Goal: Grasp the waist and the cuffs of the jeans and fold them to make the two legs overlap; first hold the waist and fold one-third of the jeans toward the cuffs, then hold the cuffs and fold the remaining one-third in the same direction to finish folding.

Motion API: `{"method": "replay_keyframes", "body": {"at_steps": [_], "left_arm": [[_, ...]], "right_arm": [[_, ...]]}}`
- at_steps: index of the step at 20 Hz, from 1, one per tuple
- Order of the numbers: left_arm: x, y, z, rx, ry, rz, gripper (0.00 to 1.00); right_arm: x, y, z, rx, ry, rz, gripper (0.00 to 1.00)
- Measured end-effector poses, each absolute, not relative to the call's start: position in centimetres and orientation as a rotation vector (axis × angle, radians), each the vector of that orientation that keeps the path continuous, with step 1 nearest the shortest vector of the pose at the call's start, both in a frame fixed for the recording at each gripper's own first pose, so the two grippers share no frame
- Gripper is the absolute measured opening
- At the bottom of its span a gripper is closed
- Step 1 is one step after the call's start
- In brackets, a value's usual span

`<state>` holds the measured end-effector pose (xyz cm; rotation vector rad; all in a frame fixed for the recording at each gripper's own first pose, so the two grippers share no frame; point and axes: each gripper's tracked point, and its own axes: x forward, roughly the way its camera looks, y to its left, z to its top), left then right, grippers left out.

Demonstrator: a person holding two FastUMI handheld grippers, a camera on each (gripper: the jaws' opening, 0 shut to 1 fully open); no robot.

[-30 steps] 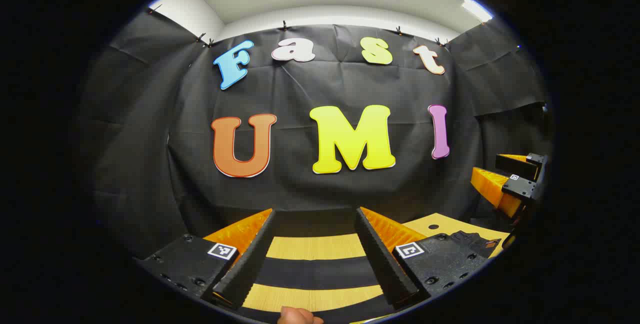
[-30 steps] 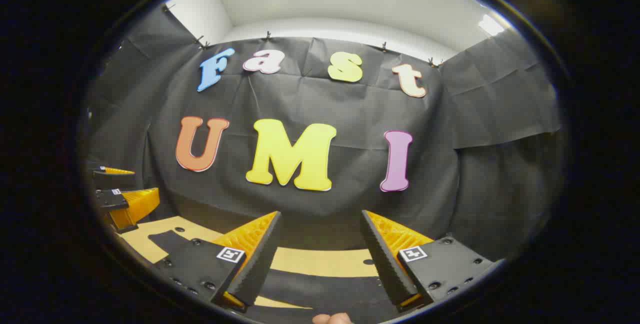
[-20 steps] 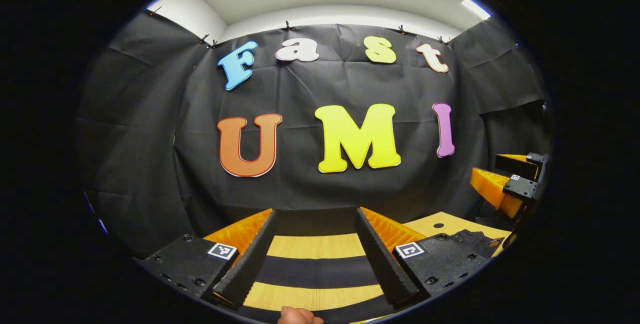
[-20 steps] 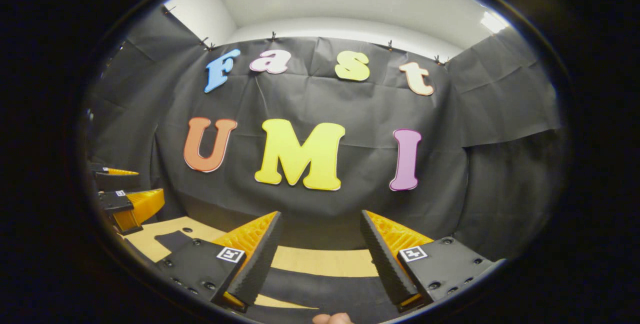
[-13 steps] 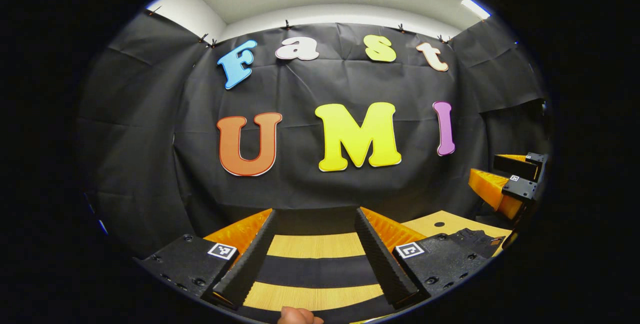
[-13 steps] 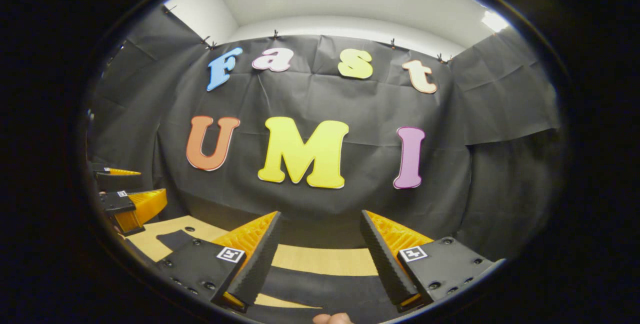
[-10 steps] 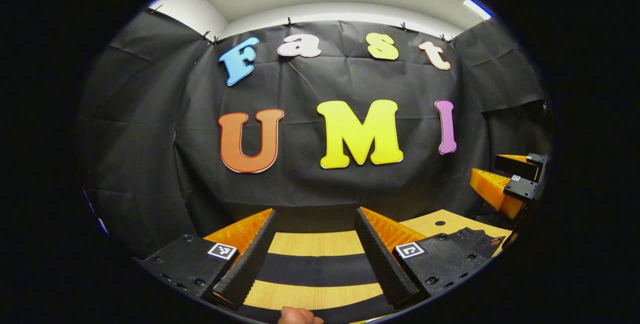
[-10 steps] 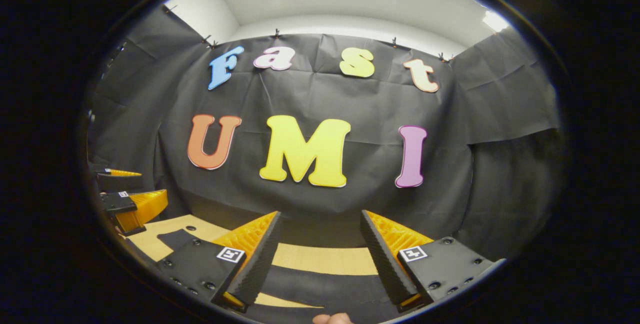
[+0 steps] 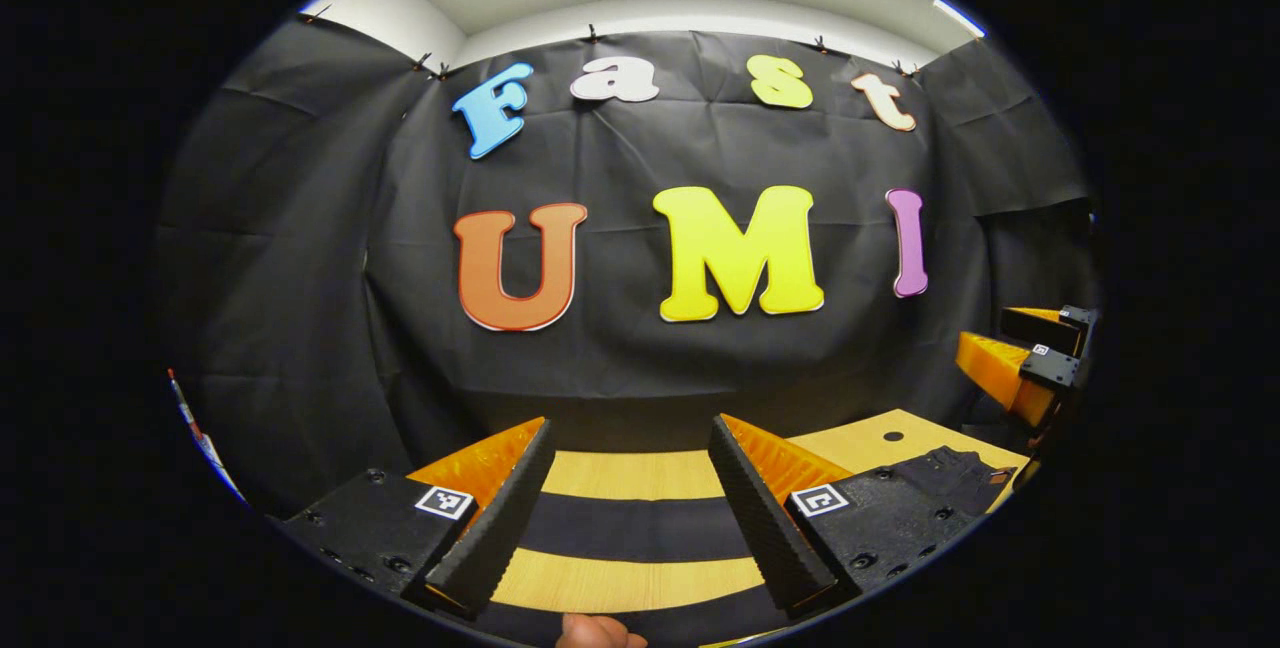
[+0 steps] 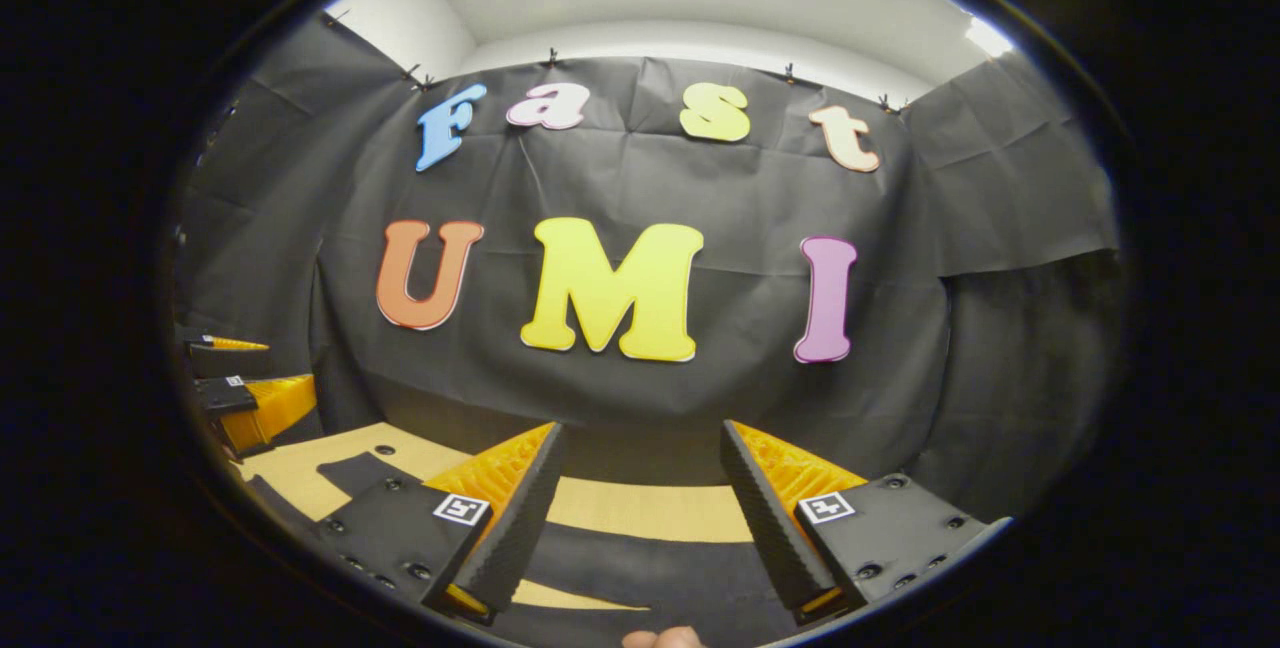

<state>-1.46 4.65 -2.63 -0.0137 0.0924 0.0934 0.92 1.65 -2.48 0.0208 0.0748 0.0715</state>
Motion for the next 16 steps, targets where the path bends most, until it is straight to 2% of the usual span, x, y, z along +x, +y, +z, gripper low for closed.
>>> {"method": "replay_keyframes", "body": {"at_steps": [4, 6, 8, 11, 14, 16], "left_arm": [[-6.7, 9.9, -7.1, -0.155, 0.268, 0.194, 0.99], [-11.6, 11.7, -12.1, -0.329, 0.442, 0.248, 0.99], [-16.0, 13.0, -16.9, -0.512, 0.616, 0.336, 1.0], [-20.4, 12.2, -22.0, -0.848, 0.768, 0.432, 0.99], [-22.9, 10.2, -24.5, -1.148, 0.839, 0.521, 0.99], [-24.3, 9.8, -25.4, -1.239, 0.862, 0.586, 0.99]], "right_arm": [[-0.4, 0.0, -5.6, 0.016, 0.197, 0.103, 0.94], [-1.3, -1.5, -7.5, 0.06, 0.276, 0.098, 0.96], [-2.0, -3.3, -9.9, 0.119, 0.364, 0.064, 0.94], [-3.0, -6.0, -13.5, 0.207, 0.474, -0.005, 0.96], [-3.7, -8.6, -16.3, 0.267, 0.549, -0.079, 0.99], [-4.3, -9.8, -17.4, 0.29, 0.583, -0.121, 0.99]]}}
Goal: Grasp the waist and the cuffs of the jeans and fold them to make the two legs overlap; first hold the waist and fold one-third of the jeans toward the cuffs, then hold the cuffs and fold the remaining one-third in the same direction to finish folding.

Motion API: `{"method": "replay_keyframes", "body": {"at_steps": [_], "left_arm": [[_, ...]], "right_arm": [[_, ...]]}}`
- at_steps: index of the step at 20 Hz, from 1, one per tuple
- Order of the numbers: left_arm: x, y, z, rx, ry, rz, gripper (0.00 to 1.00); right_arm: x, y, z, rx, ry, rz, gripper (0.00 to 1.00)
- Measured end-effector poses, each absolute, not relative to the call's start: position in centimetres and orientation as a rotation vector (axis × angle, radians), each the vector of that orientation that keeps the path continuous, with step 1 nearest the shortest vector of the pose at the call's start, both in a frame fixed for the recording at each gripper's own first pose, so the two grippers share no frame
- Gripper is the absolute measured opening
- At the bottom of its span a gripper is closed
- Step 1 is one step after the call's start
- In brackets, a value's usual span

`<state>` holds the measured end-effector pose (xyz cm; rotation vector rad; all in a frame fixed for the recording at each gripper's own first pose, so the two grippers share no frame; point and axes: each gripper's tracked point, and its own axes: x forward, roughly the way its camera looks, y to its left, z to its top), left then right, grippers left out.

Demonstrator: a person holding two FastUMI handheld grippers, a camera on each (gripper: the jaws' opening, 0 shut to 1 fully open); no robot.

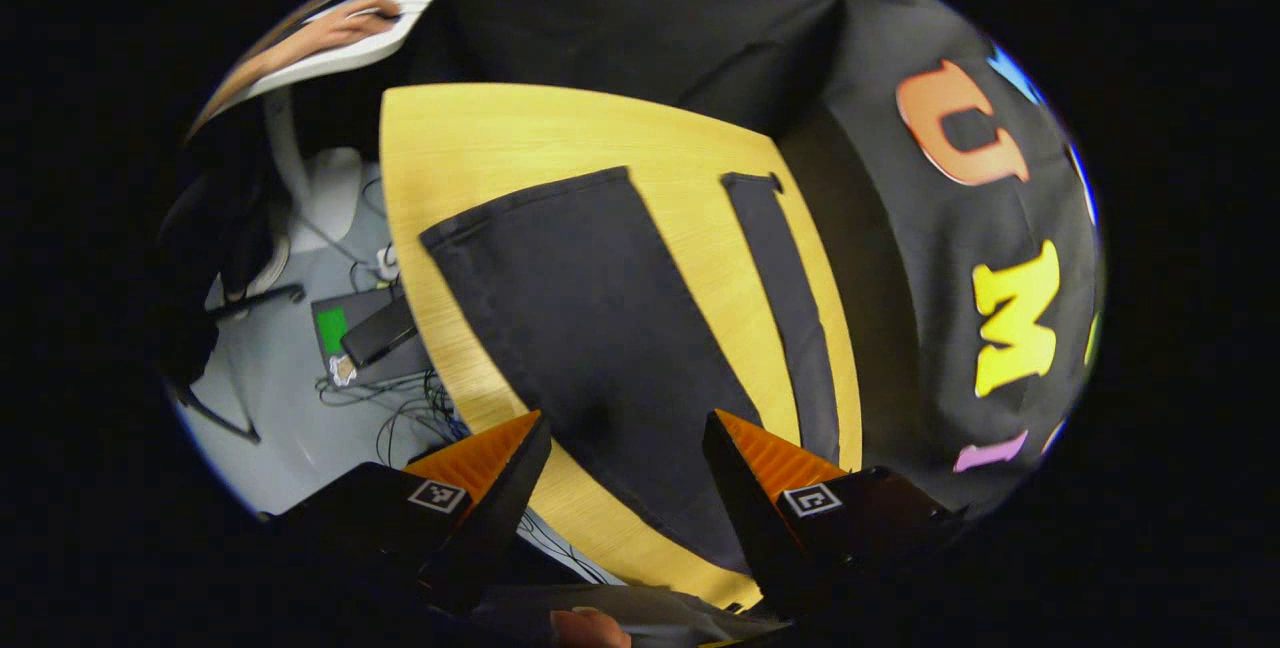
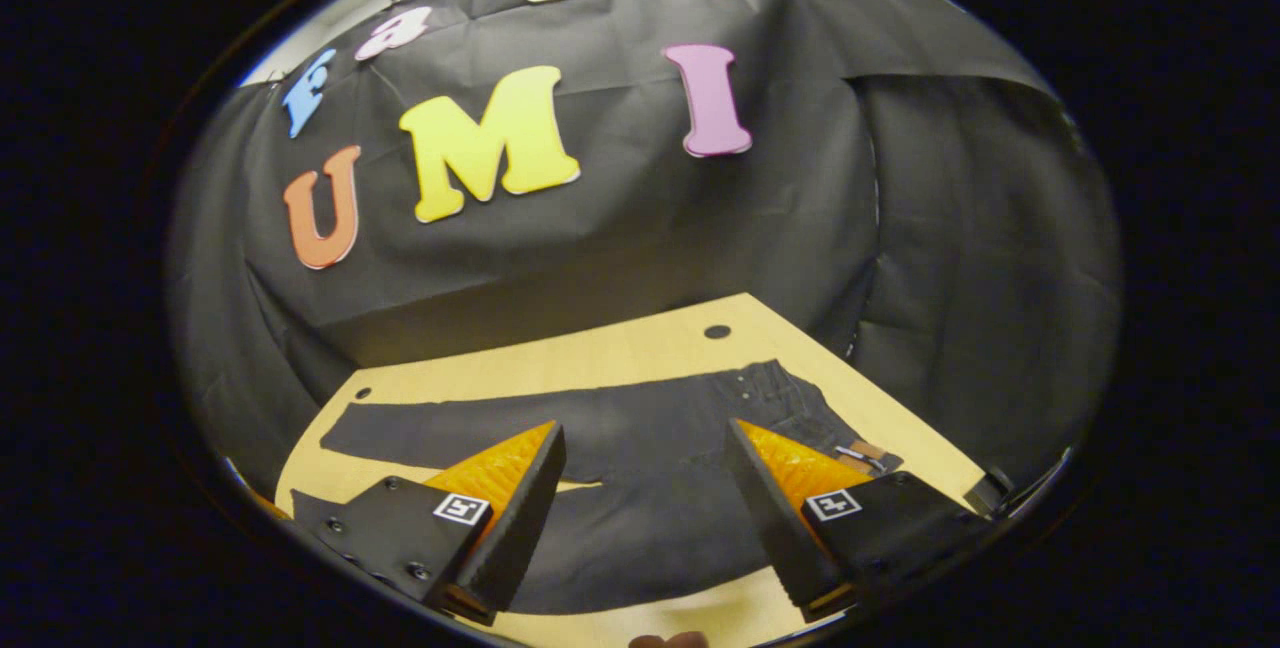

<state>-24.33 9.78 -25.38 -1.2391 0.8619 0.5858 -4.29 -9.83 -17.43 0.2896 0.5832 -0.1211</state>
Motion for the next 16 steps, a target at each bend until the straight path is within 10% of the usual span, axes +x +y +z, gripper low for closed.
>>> {"method": "replay_keyframes", "body": {"at_steps": [16], "left_arm": [[-19.3, 14.1, -29.8, -1.536, 0.694, 0.615, 0.98]], "right_arm": [[-6.6, -12.3, -18.0, 0.318, 0.593, -0.226, 0.99]]}}
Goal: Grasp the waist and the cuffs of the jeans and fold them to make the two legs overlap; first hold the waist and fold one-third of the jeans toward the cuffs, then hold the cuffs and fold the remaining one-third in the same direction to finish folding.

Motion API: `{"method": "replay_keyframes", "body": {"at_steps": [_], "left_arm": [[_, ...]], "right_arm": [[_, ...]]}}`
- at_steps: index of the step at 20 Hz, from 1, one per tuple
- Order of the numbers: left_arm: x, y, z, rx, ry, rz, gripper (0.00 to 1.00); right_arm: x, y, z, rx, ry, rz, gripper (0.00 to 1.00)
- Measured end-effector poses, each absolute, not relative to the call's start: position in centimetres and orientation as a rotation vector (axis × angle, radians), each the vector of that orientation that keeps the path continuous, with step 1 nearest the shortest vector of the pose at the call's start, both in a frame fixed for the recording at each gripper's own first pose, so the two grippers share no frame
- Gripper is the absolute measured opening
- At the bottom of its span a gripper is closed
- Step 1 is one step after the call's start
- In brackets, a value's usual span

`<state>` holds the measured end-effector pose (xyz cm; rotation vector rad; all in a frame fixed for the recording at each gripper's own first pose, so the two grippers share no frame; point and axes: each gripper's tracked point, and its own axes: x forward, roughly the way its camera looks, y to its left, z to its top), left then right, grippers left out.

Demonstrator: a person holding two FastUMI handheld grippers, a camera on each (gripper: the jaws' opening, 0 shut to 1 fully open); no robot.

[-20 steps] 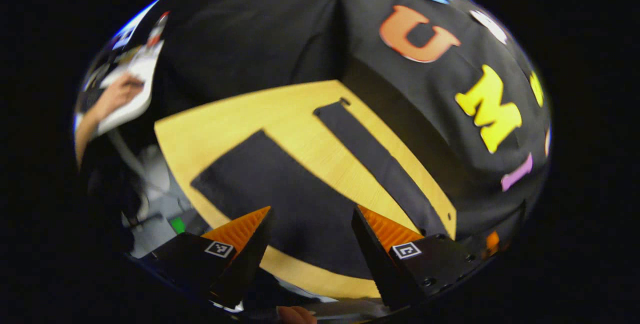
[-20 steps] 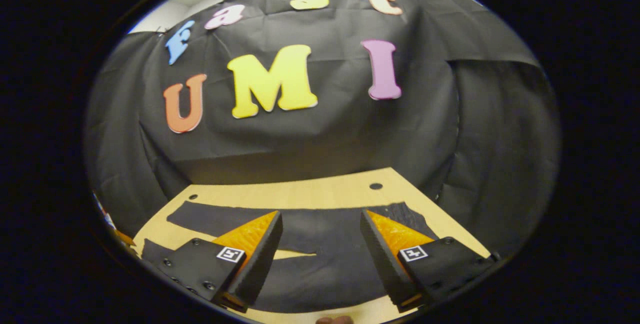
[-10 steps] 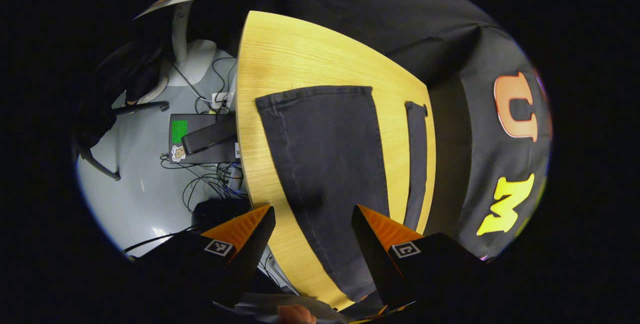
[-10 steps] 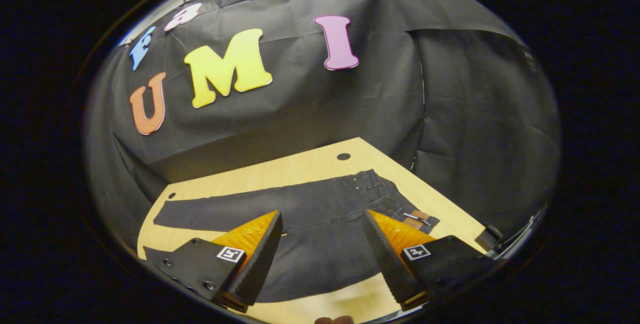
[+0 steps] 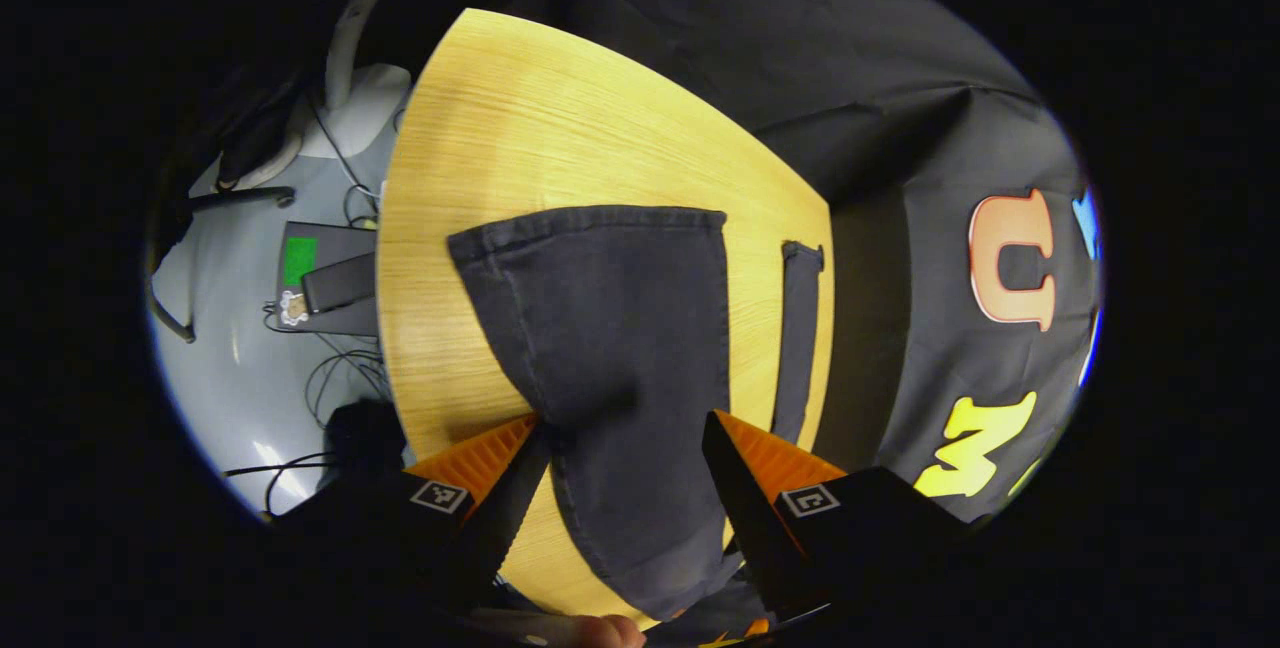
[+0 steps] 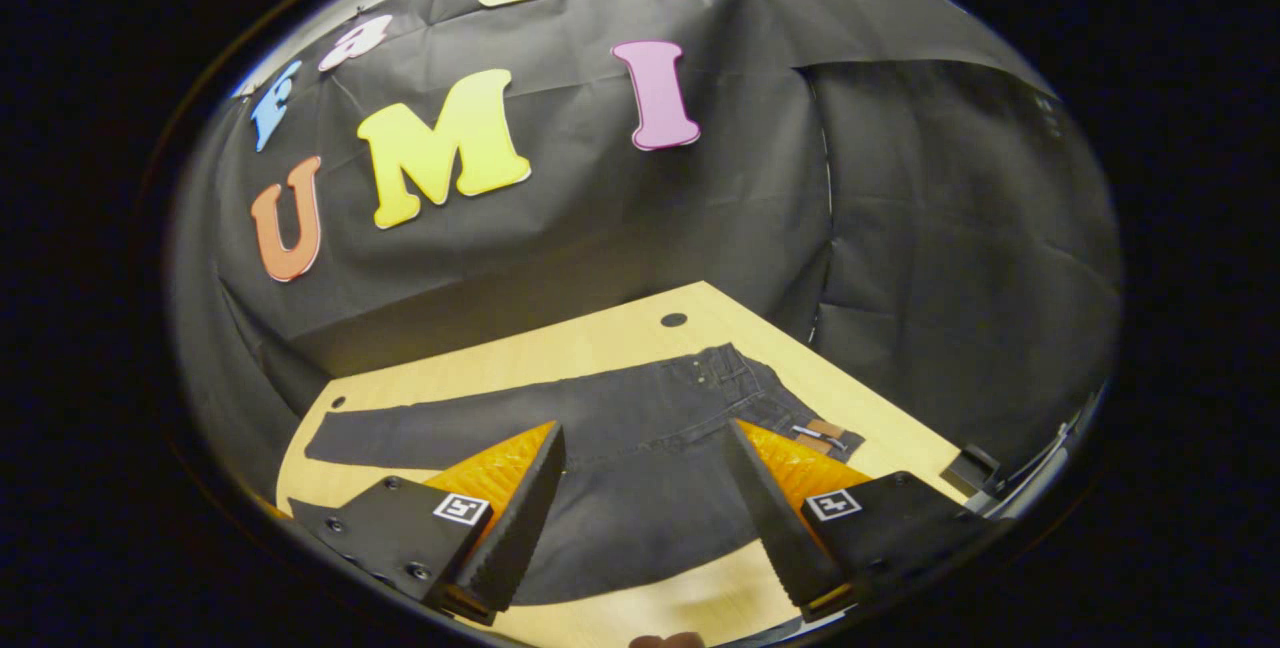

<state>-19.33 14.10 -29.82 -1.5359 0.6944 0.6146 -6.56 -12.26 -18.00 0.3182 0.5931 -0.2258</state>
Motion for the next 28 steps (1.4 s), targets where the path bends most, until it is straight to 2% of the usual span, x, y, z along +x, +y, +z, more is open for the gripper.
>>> {"method": "replay_keyframes", "body": {"at_steps": [1, 2, 3, 4, 5, 6, 8, 9, 10, 11, 12, 13, 14, 17, 21, 22, 23, 24, 25, 27, 28], "left_arm": [[-18.7, 14.1, -30.1, -1.551, 0.673, 0.599, 0.97], [-18.3, 14.2, -30.2, -1.571, 0.65, 0.591, 0.92], [-18.2, 14.5, -30.2, -1.592, 0.63, 0.589, 1.0], [-18.2, 14.6, -30.5, -1.609, 0.619, 0.594, 0.84], [-18.2, 14.5, -30.7, -1.637, 0.626, 0.588, 0.93], [-19.5, 14.5, -31.6, -1.61, 0.703, 0.617, 0.83], [-19.8, 14.7, -32.7, -1.601, 0.703, 0.645, 0.09], [-19.7, 14.7, -32.7, -1.585, 0.697, 0.646, 0.08], [-19.7, 14.7, -32.8, -1.564, 0.703, 0.642, 0.08], [-19.6, 14.6, -32.6, -1.552, 0.708, 0.64, 0.07], [-19.5, 14.6, -32.6, -1.554, 0.707, 0.639, 0.06], [-19.5, 14.6, -32.6, -1.569, 0.703, 0.638, 0.06], [-19.5, 14.6, -32.6, -1.587, 0.695, 0.637, 0.06], [-19.5, 14.7, -32.7, -1.583, 0.695, 0.634, 0.06], [-19.4, 14.7, -32.7, -1.6, 0.702, 0.635, 0.05], [-19.4, 14.7, -32.7, -1.608, 0.702, 0.636, 0.06], [-19.4, 14.7, -32.7, -1.61, 0.704, 0.637, 0.06], [-19.5, 14.7, -32.7, -1.604, 0.707, 0.636, 0.06], [-19.4, 14.7, -32.7, -1.597, 0.709, 0.635, 0.06], [-19.4, 14.7, -32.8, -1.585, 0.711, 0.638, 0.05], [-19.5, 14.7, -32.7, -1.583, 0.713, 0.639, 0.05]], "right_arm": [[-6.8, -12.5, -18.4, 0.326, 0.599, -0.237, 0.99], [-7.0, -12.8, -18.7, 0.338, 0.606, -0.249, 0.99], [-7.2, -13.2, -19.2, 0.352, 0.615, -0.261, 0.99], [-7.4, -13.7, -19.7, 0.37, 0.625, -0.276, 0.99], [-7.6, -14.2, -20.4, 0.383, 0.641, -0.287, 0.99], [-7.7, -14.6, -21.0, 0.393, 0.665, -0.29, 0.98], [-7.8, -15.6, -22.0, 0.428, 0.706, -0.291, 0.99], [-7.9, -16.4, -22.6, 0.451, 0.726, -0.304, 0.99], [-8.1, -17.5, -23.3, 0.477, 0.745, -0.33, 0.94], [-8.7, -18.4, -24.3, 0.507, 0.773, -0.359, 0.99], [-9.2, -19.2, -25.4, 0.561, 0.801, -0.386, 0.99], [-9.8, -20.0, -26.8, 0.631, 0.838, -0.419, 0.94], [-10.3, -20.5, -27.9, 0.718, 0.865, -0.452, 0.99], [-11.9, -21.9, -31.1, 0.926, 0.954, -0.55, 1.0], [-11.0, -21.4, -33.9, 1.013, 1.012, -0.547, 0.98], [-10.5, -21.0, -34.4, 1.03, 1.025, -0.539, 0.92], [-10.2, -20.6, -34.9, 1.04, 1.045, -0.535, 0.92], [-9.5, -20.6, -35.0, 1.038, 1.024, -0.53, 0.98], [-8.8, -20.6, -35.4, 1.033, 1.026, -0.53, 0.93], [-8.4, -20.9, -35.9, 1.005, 1.044, -0.549, 0.93], [-8.7, -21.2, -36.4, 0.971, 1.07, -0.568, 0.81]]}}
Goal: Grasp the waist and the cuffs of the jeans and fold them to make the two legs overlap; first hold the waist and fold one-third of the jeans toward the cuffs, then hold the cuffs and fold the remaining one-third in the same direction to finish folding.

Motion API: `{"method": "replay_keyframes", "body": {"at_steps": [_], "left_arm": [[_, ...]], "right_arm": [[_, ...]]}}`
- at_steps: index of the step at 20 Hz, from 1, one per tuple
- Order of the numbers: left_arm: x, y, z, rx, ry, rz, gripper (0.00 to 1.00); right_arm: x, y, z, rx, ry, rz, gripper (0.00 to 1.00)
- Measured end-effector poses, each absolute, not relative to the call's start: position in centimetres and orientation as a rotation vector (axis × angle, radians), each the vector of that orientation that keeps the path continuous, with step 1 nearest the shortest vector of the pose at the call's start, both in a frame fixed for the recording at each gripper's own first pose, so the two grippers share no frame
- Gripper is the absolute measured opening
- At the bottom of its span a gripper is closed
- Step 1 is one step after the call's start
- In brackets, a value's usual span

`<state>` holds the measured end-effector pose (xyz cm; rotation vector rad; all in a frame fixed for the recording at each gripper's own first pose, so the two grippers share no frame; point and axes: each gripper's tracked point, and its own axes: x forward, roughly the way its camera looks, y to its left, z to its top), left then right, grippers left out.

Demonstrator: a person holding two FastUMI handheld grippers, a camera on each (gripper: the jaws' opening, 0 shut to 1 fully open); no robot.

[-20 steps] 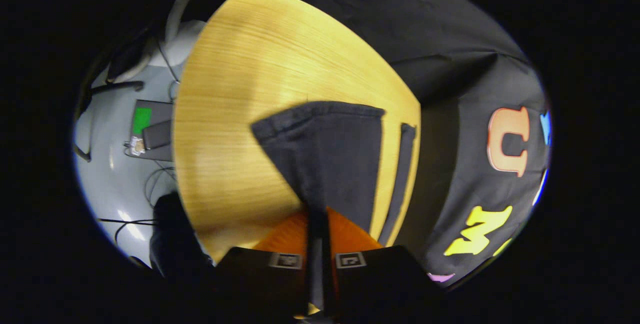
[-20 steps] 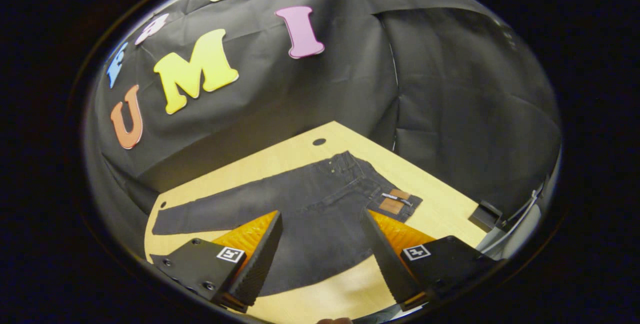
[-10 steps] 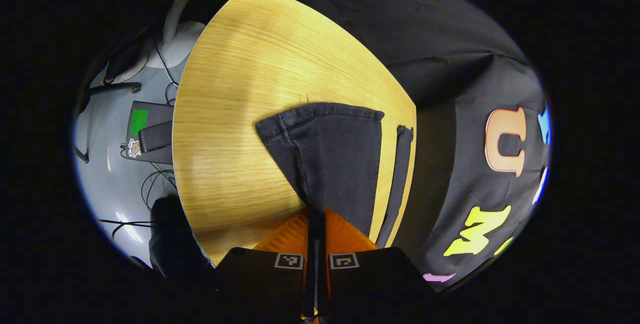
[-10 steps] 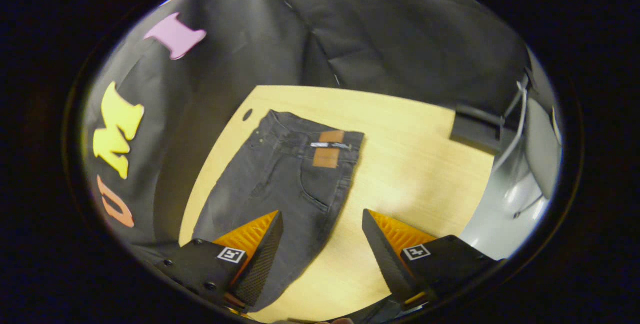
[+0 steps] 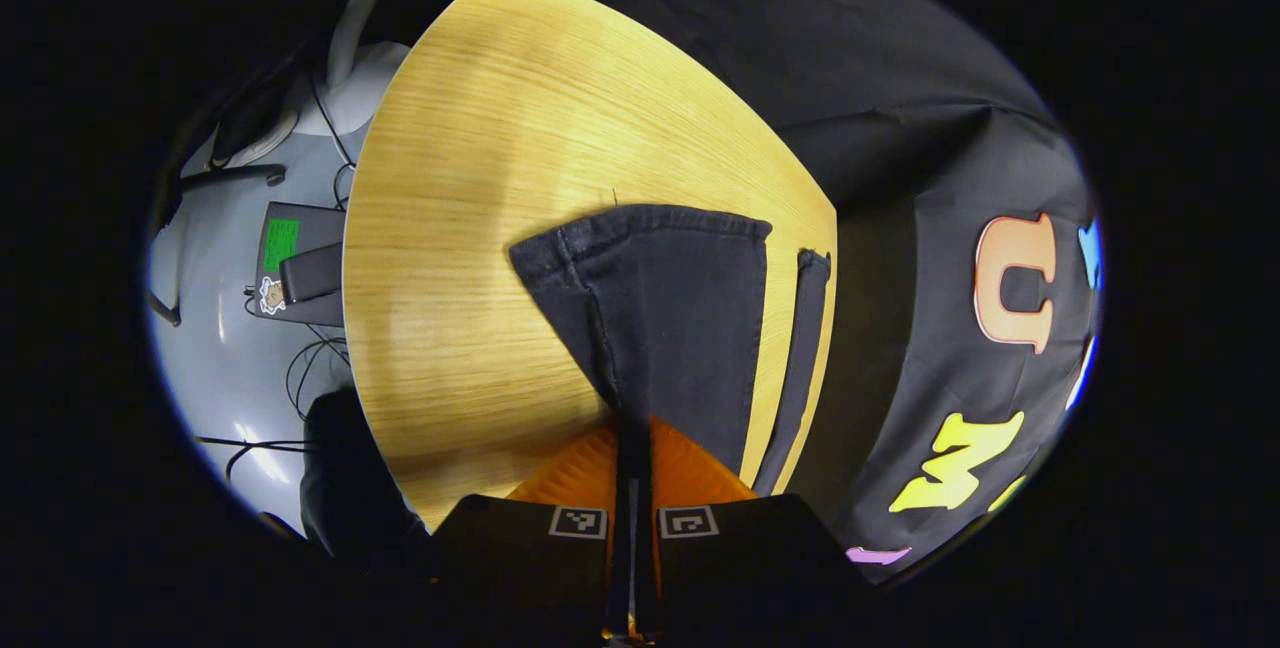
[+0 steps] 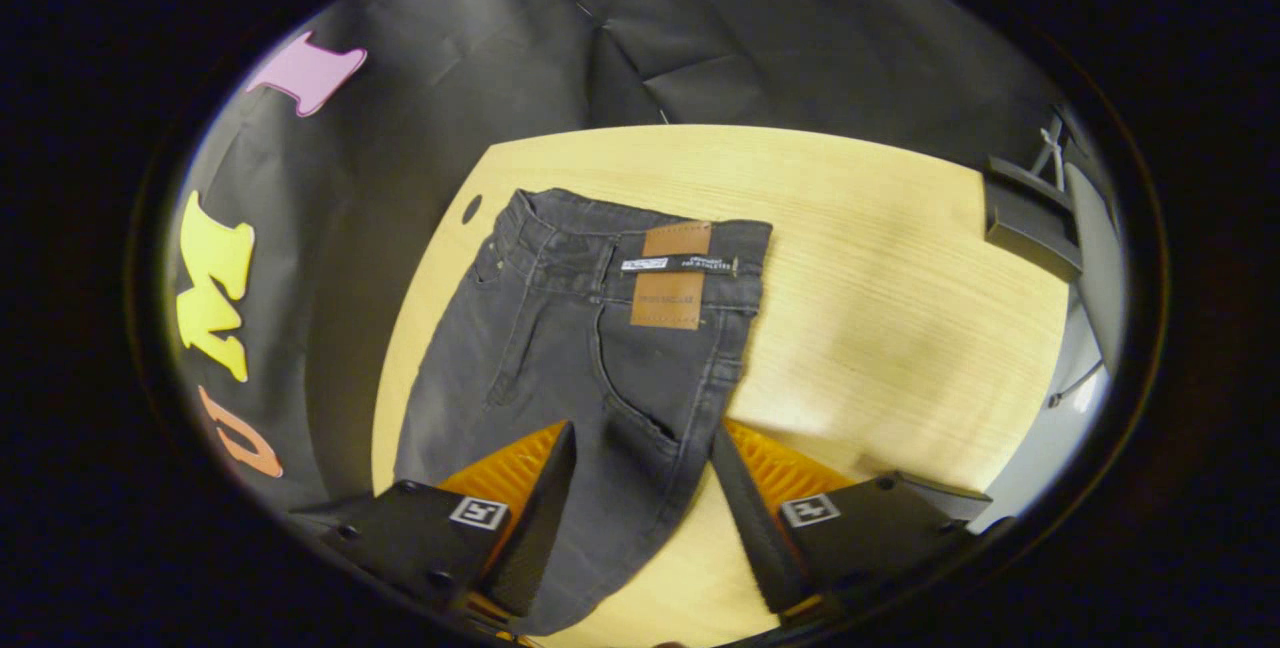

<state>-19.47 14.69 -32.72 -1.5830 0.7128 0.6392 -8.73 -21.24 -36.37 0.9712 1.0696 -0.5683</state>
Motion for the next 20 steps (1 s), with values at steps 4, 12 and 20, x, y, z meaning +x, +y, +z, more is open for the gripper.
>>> {"method": "replay_keyframes", "body": {"at_steps": [4, 12, 20], "left_arm": [[-19.4, 14.7, -32.7, -1.58, 0.72, 0.65, 0.05], [-18.5, 15.2, -31.5, -1.489, 0.789, 0.68, 0.04], [-8.7, 16.8, -24.7, -1.391, 0.72, 0.537, 0.04]], "right_arm": [[-8.7, -21.8, -37.3, 0.967, 1.071, -0.564, 0.07], [-7.5, -21.9, -34.2, 1.047, 0.986, -0.516, 0.05], [2.5, -19.6, -25.5, 1.123, 0.796, -0.35, 0.06]]}}
